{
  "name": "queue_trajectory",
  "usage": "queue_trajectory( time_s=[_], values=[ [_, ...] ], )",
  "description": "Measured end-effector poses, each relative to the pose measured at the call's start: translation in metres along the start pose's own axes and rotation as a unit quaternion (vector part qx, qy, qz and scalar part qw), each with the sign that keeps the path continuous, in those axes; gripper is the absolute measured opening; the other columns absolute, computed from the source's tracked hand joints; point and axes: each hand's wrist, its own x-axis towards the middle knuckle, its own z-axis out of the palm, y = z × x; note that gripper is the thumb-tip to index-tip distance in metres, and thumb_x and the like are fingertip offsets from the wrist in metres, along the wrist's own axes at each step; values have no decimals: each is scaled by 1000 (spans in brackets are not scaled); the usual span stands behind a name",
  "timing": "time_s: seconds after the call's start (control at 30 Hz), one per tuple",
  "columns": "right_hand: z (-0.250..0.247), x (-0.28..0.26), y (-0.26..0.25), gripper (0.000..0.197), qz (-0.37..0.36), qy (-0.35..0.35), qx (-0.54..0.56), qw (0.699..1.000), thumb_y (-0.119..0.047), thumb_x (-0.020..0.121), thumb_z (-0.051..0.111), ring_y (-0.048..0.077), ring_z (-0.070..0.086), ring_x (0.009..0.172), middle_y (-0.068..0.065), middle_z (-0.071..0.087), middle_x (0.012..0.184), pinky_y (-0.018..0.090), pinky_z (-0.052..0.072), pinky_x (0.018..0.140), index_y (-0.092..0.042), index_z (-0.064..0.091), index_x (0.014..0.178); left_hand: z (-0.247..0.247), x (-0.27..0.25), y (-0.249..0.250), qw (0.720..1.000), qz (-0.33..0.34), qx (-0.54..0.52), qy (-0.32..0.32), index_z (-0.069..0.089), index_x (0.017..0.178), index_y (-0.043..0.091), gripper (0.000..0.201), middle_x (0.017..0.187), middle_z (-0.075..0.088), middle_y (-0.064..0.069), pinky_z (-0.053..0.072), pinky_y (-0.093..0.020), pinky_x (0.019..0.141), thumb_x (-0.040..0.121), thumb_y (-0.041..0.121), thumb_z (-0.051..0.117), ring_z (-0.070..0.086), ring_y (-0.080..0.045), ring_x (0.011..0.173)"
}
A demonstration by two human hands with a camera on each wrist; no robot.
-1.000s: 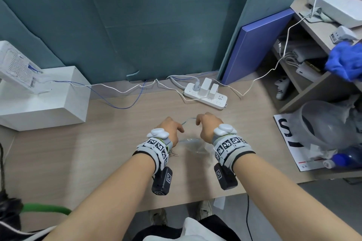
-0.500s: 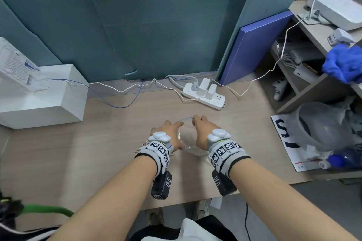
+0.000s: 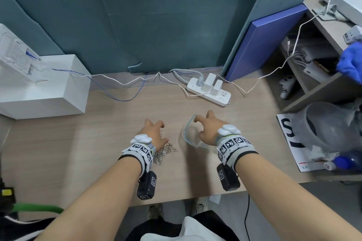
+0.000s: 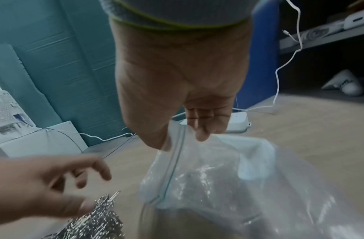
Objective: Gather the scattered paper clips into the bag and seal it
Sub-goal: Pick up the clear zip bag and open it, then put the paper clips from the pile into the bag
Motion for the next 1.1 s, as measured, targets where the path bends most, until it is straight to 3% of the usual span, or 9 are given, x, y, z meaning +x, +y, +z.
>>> queue_trajectory(
  time_s=[0.13, 0.23, 0.4, 0.63, 0.73, 0.9, 1.1],
  values=[
    [19, 4, -5, 52, -36, 14, 35, 999, -42, 84, 48, 31, 61, 100, -5, 38, 121, 42, 53, 80, -57, 37, 132, 18, -7, -20, 996, -57, 50, -44, 39, 116, 44, 76, 112, 29, -2, 56, -42, 82, 52, 72, 70, 57, -30, 93],
    [28, 6, -9, 55, -50, 24, 59, 997, -43, 85, 49, 29, 61, 99, -2, 40, 121, 43, 55, 82, -55, 35, 138, 33, -6, -29, 997, -47, 34, -49, 37, 117, 45, 81, 111, 29, -3, 57, -45, 84, 51, 68, 77, 53, -31, 100],
    [37, 7, -11, 57, -64, 33, 122, 990, -38, 88, 54, 27, 63, 92, -1, 38, 121, 41, 56, 80, -53, 34, 140, 43, 3, -29, 999, -19, 1, -36, 41, 107, 36, 48, 111, 35, -5, 57, -41, 77, 77, 43, 78, 54, -31, 93],
    [45, 12, -9, 49, -45, 50, 211, 975, -36, 86, 57, 19, 61, 77, -3, 42, 115, 40, 54, 88, -53, 42, 130, 45, 7, -41, 1000, 10, -29, 1, 47, 92, 34, 21, 97, 46, 0, 57, -35, 69, 89, 24, 65, 56, -23, 70],
    [49, 13, -9, 46, -32, 60, 239, 969, -36, 86, 58, 19, 62, 79, -3, 42, 114, 41, 53, 90, -52, 46, 127, 40, 9, -42, 999, 13, -39, 19, 50, 89, 33, 17, 95, 50, 2, 48, -27, 62, 91, 21, 62, 56, -20, 68],
    [53, 15, -9, 44, -17, 71, 275, 959, -33, 88, 60, 18, 63, 82, -2, 43, 115, 40, 52, 92, -48, 51, 128, 30, 16, -41, 998, 2, -65, 27, 55, 85, 32, 15, 94, 54, 0, 39, -26, 61, 92, 20, 60, 57, -21, 75],
    [55, 13, -7, 42, -8, 78, 303, 950, -31, 91, 60, 19, 63, 93, -1, 44, 117, 37, 50, 94, -46, 53, 128, 19, 22, -18, 975, -17, -219, 41, 60, 79, 32, 18, 81, 68, 3, 57, -34, 64, 87, 17, 66, 68, -24, 70]
  ],
)
